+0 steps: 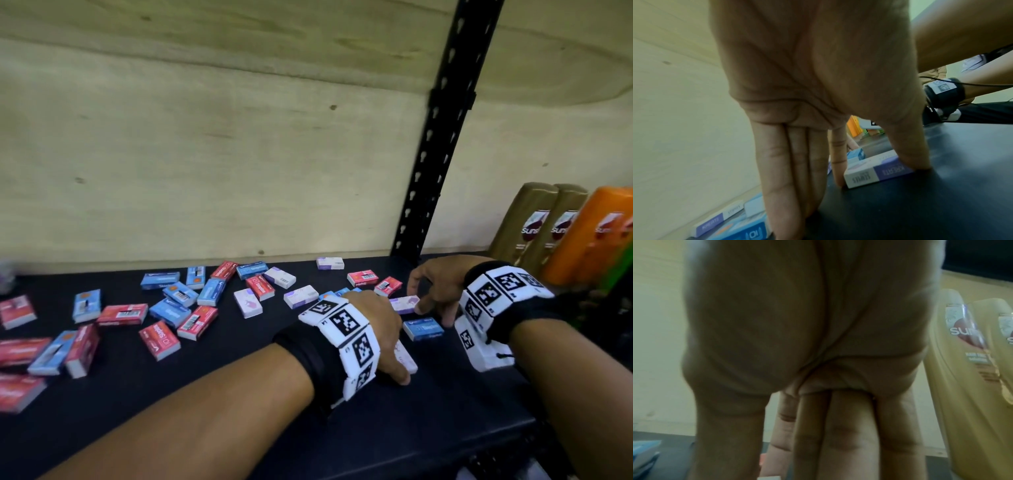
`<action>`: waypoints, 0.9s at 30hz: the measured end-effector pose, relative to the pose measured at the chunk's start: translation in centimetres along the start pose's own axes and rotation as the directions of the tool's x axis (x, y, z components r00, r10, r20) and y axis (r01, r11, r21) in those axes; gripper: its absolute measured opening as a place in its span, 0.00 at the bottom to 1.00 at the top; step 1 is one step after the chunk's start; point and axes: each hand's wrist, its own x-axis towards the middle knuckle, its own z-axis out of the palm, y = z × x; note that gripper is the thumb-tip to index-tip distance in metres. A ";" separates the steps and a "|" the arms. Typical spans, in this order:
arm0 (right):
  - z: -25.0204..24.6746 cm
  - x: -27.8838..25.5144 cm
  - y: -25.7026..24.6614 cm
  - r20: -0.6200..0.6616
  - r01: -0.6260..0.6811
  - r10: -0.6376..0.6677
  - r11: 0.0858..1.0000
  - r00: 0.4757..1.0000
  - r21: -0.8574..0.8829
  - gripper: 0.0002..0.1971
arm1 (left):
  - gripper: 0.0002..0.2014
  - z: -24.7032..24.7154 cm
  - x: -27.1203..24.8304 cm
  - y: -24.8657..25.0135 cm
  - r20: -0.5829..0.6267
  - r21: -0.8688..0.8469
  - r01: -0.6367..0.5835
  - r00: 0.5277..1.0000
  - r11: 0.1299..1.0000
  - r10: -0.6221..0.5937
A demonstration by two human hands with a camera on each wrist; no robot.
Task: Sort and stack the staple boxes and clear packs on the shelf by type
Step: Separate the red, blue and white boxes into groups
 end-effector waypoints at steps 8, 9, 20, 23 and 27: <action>0.4 0.0 0.2 -0.003 0.016 -0.016 1.000 1.000 0.013 0.18 | 0.35 0.0 0.3 -0.2 0.059 -0.055 0.028 0.998 0.998 -0.025; 0.4 -0.1 0.2 -0.004 0.011 -0.011 1.000 1.000 0.011 0.19 | 0.35 -0.1 0.2 -0.2 0.072 -0.064 0.037 0.997 0.997 -0.032; 0.5 -2.9 -1.2 -0.015 0.044 -0.047 0.986 0.999 -0.160 0.33 | 0.35 -1.7 -3.8 -4.3 0.101 -0.407 0.067 0.994 0.911 -0.028; 0.6 -3.0 -2.0 -0.097 0.081 -0.105 0.971 0.990 -0.225 0.26 | 0.31 -2.2 -6.6 -6.4 0.042 -0.464 0.071 0.997 0.883 -0.058; 0.4 -3.1 -4.1 -0.166 0.176 -0.220 0.953 0.961 -0.246 0.20 | 0.29 -2.5 -11.3 -10.6 0.065 -0.429 0.163 0.987 0.889 -0.149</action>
